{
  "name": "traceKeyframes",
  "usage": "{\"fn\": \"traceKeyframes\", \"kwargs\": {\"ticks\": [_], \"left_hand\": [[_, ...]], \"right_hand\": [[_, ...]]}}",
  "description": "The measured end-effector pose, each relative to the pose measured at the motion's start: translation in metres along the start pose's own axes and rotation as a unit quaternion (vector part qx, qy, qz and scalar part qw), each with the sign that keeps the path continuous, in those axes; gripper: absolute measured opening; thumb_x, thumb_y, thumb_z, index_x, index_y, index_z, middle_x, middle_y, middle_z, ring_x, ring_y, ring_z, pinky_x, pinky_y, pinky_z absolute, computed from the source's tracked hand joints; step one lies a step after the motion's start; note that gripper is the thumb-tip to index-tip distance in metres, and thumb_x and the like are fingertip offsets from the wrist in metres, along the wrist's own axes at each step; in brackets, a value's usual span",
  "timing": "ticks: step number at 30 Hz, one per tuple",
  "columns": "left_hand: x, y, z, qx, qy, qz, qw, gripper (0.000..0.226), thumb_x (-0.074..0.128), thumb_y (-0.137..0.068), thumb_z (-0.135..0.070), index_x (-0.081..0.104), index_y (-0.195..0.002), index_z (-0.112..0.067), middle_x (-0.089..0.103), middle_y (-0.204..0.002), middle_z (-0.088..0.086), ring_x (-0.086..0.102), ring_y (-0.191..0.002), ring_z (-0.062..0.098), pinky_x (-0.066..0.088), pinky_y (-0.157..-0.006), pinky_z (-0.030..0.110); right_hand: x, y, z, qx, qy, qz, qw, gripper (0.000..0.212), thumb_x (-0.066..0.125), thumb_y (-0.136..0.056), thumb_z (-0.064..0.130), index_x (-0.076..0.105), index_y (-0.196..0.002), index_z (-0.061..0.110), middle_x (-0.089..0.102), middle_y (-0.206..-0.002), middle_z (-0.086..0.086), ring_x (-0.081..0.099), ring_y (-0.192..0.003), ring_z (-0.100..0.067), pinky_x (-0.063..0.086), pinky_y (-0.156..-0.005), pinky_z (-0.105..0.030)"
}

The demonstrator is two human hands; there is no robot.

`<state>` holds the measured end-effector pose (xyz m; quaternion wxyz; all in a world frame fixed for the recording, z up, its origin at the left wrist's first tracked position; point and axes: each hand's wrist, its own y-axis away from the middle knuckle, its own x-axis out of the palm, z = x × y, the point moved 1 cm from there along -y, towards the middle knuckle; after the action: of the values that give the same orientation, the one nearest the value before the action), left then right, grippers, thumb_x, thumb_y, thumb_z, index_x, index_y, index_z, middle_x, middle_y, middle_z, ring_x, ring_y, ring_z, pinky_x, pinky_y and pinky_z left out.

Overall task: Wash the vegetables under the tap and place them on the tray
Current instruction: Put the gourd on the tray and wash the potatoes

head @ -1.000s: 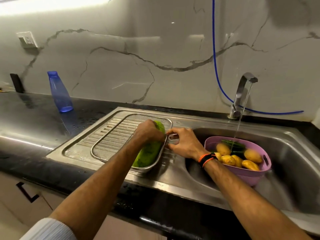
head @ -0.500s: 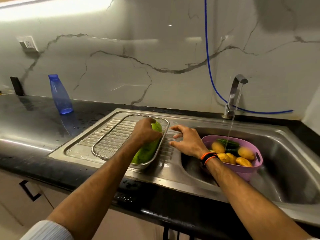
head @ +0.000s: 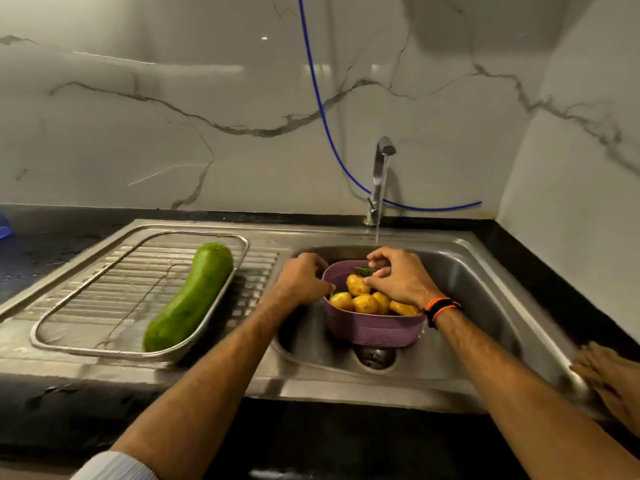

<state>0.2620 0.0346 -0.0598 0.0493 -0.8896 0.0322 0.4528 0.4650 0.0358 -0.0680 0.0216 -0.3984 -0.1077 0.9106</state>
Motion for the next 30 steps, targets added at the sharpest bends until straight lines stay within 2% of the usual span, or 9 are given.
{"fn": "traceKeyframes", "kwargs": {"ticks": [4,8,11,16,18,23,27,30], "left_hand": [[0.039,-0.024,-0.001,-0.017,0.003,0.033,0.999,0.052,0.081,-0.077,-0.028,0.064,-0.125,-0.015,0.067,-0.120,0.006,0.064,-0.108,0.021,0.047,-0.083,0.022],[0.063,-0.042,0.001,-0.032,-0.026,0.052,0.998,0.050,0.078,-0.076,-0.025,0.064,-0.124,-0.016,0.065,-0.124,0.010,0.063,-0.110,0.025,0.054,-0.093,0.031],[0.081,-0.061,0.000,-0.032,-0.068,0.072,0.995,0.051,0.077,-0.076,-0.026,0.063,-0.124,-0.014,0.064,-0.125,0.011,0.063,-0.111,0.027,0.054,-0.095,0.037],[0.094,-0.073,-0.002,-0.018,-0.163,0.088,0.983,0.039,0.069,-0.078,-0.032,0.068,-0.114,-0.017,0.066,-0.117,0.011,0.065,-0.105,0.031,0.056,-0.088,0.038],[0.097,-0.073,-0.002,-0.014,-0.184,0.086,0.979,0.037,0.065,-0.079,-0.031,0.068,-0.112,-0.016,0.065,-0.118,0.013,0.064,-0.106,0.034,0.055,-0.090,0.042],[0.098,-0.074,-0.005,0.001,-0.246,0.107,0.963,0.048,0.069,-0.083,-0.040,0.060,-0.122,-0.013,0.060,-0.126,0.014,0.060,-0.113,0.035,0.053,-0.094,0.045],[0.100,-0.071,-0.012,0.012,-0.268,0.105,0.958,0.043,0.064,-0.087,-0.033,0.057,-0.123,-0.010,0.058,-0.125,0.014,0.059,-0.114,0.035,0.050,-0.097,0.048],[0.098,-0.069,-0.011,0.011,-0.242,0.090,0.966,0.033,0.061,-0.085,-0.028,0.062,-0.112,-0.009,0.061,-0.120,0.015,0.061,-0.108,0.036,0.052,-0.093,0.047]], "right_hand": [[0.004,-0.002,-0.041,0.043,0.020,0.015,0.999,0.046,0.081,-0.077,0.018,0.064,-0.120,0.016,0.068,-0.110,0.001,0.068,-0.086,-0.009,0.056,-0.086,-0.028],[0.015,-0.009,-0.059,0.065,0.040,0.035,0.996,0.045,0.080,-0.076,0.022,0.065,-0.119,0.019,0.069,-0.109,0.003,0.068,-0.088,-0.011,0.055,-0.092,-0.033],[0.021,-0.020,-0.074,0.078,0.045,0.046,0.995,0.045,0.081,-0.073,0.027,0.066,-0.115,0.022,0.069,-0.105,0.006,0.067,-0.091,-0.013,0.054,-0.094,-0.036],[0.028,-0.026,-0.077,0.081,0.065,0.066,0.992,0.045,0.080,-0.072,0.032,0.066,-0.114,0.025,0.069,-0.100,0.009,0.067,-0.097,-0.015,0.052,-0.095,-0.039],[0.028,-0.025,-0.076,0.079,0.075,0.071,0.992,0.044,0.081,-0.073,0.032,0.067,-0.114,0.023,0.070,-0.100,0.008,0.066,-0.099,-0.017,0.051,-0.096,-0.039],[0.027,-0.021,-0.073,0.082,0.081,0.071,0.991,0.041,0.076,-0.075,0.029,0.067,-0.115,0.023,0.071,-0.098,0.007,0.065,-0.101,-0.015,0.051,-0.097,-0.036],[0.026,-0.019,-0.070,0.086,0.076,0.078,0.990,0.042,0.077,-0.076,0.028,0.066,-0.116,0.023,0.071,-0.097,0.006,0.065,-0.098,-0.014,0.052,-0.096,-0.035],[0.024,-0.018,-0.068,0.085,0.072,0.079,0.991,0.040,0.075,-0.077,0.025,0.066,-0.116,0.020,0.070,-0.098,0.004,0.065,-0.097,-0.015,0.052,-0.094,-0.036]]}}
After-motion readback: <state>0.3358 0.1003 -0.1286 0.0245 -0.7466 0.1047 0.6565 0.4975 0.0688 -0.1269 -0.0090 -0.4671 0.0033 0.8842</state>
